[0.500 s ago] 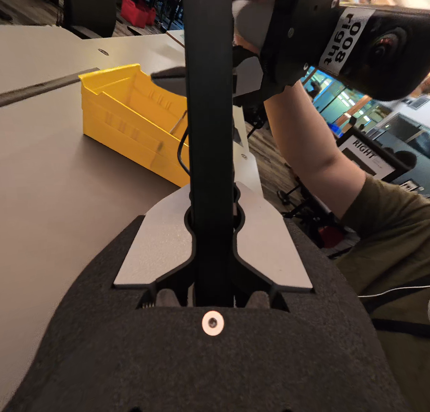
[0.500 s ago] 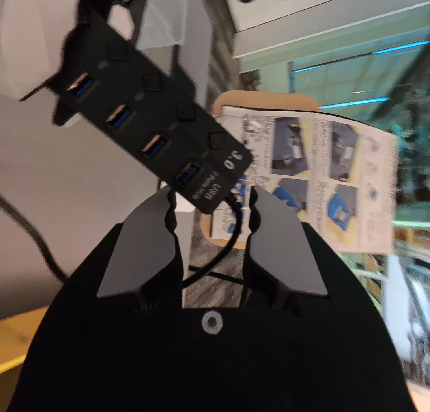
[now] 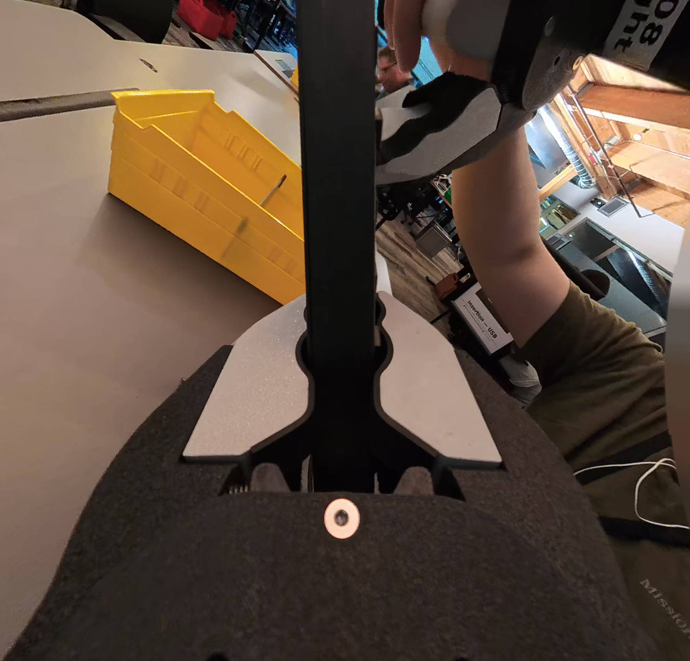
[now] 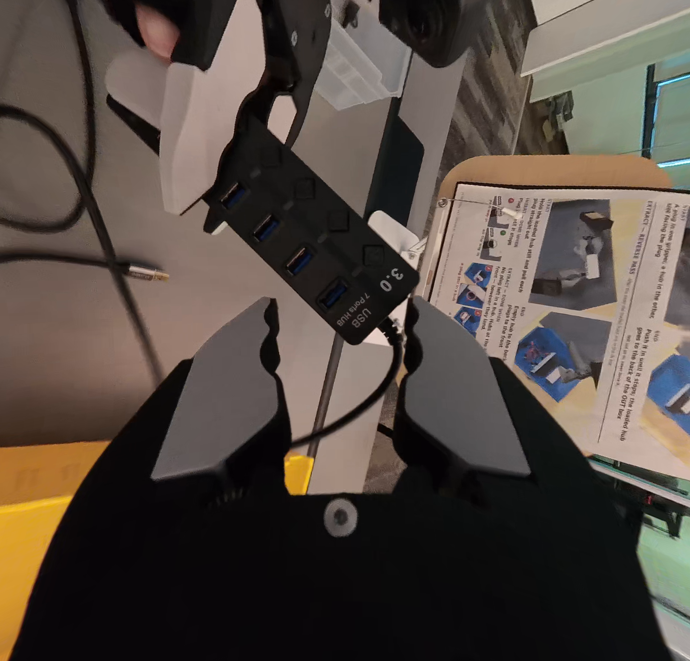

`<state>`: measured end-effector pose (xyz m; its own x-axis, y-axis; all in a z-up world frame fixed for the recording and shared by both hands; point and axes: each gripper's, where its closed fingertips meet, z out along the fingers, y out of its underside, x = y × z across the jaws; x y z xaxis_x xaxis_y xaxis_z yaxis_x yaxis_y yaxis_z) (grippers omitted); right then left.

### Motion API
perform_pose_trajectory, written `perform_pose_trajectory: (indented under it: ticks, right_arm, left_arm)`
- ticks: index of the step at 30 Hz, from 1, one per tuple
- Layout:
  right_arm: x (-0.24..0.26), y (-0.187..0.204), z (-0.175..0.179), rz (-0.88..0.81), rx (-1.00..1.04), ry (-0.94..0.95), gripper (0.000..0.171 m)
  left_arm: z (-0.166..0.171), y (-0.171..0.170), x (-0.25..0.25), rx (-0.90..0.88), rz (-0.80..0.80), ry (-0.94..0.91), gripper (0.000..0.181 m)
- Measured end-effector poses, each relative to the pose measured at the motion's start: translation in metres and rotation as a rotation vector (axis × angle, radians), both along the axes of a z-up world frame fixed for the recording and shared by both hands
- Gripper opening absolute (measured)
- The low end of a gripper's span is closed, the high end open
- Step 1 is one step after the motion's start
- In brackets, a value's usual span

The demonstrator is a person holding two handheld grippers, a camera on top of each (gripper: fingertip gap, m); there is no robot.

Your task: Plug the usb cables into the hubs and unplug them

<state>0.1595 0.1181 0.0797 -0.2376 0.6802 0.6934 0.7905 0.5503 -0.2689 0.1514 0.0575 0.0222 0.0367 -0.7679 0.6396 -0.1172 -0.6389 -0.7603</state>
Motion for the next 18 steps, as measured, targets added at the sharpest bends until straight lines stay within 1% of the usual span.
perform_pose_trajectory:
  ticks: [1,3,5,7,8,9,10,11,12,13,14,15,18]
  right_arm:
    - [-0.003,0.002,0.002,-0.007,0.000,0.041,0.066]
    - [-0.008,0.002,0.003,-0.036,-0.068,0.113,0.067]
    - [-0.010,0.004,0.007,-0.080,-0.121,0.174,0.073]
    - [-0.011,0.004,0.021,-0.130,-0.175,0.293,0.073]
    - [-0.012,-0.001,0.031,-0.140,-0.221,0.393,0.073]
    - [-0.011,-0.005,0.045,-0.165,-0.284,0.530,0.070]
    - [-0.008,-0.012,0.055,-0.186,-0.389,0.667,0.059]
    - [-0.005,-0.024,0.061,-0.177,-0.519,0.783,0.056]
    - [-0.002,-0.034,0.064,-0.170,-0.633,0.890,0.048]
    - [0.001,-0.039,0.062,-0.177,-0.731,0.973,0.034]
    - [0.001,-0.045,0.057,-0.172,-0.815,1.029,0.034]
    - [-0.001,-0.045,0.051,-0.180,-0.870,1.089,0.035]
    - [-0.010,-0.030,0.033,-0.258,-0.953,1.215,0.058]
  left_arm:
    - [-0.001,0.002,-0.001,0.000,0.010,0.005,0.027]
    - [-0.002,0.004,-0.002,0.000,0.024,0.003,0.027]
    - [-0.002,0.006,-0.003,-0.004,0.035,-0.005,0.027]
    - [0.000,0.007,-0.005,0.004,0.048,-0.018,0.027]
    - [0.002,0.008,-0.007,0.011,0.053,-0.024,0.027]
    - [0.004,0.009,-0.009,0.026,0.061,-0.025,0.027]
    - [0.006,0.011,-0.011,0.047,0.077,-0.025,0.027]
    - [0.008,0.012,-0.013,0.064,0.086,-0.029,0.027]
    - [0.011,0.013,-0.015,0.072,0.088,-0.037,0.027]
    - [0.013,0.013,-0.016,0.082,0.092,-0.044,0.027]
    - [0.015,0.015,-0.017,0.097,0.100,-0.045,0.027]
    - [0.016,0.015,-0.018,0.115,0.104,-0.038,0.027]
    - [0.021,0.013,-0.015,0.181,0.110,-0.011,0.027]
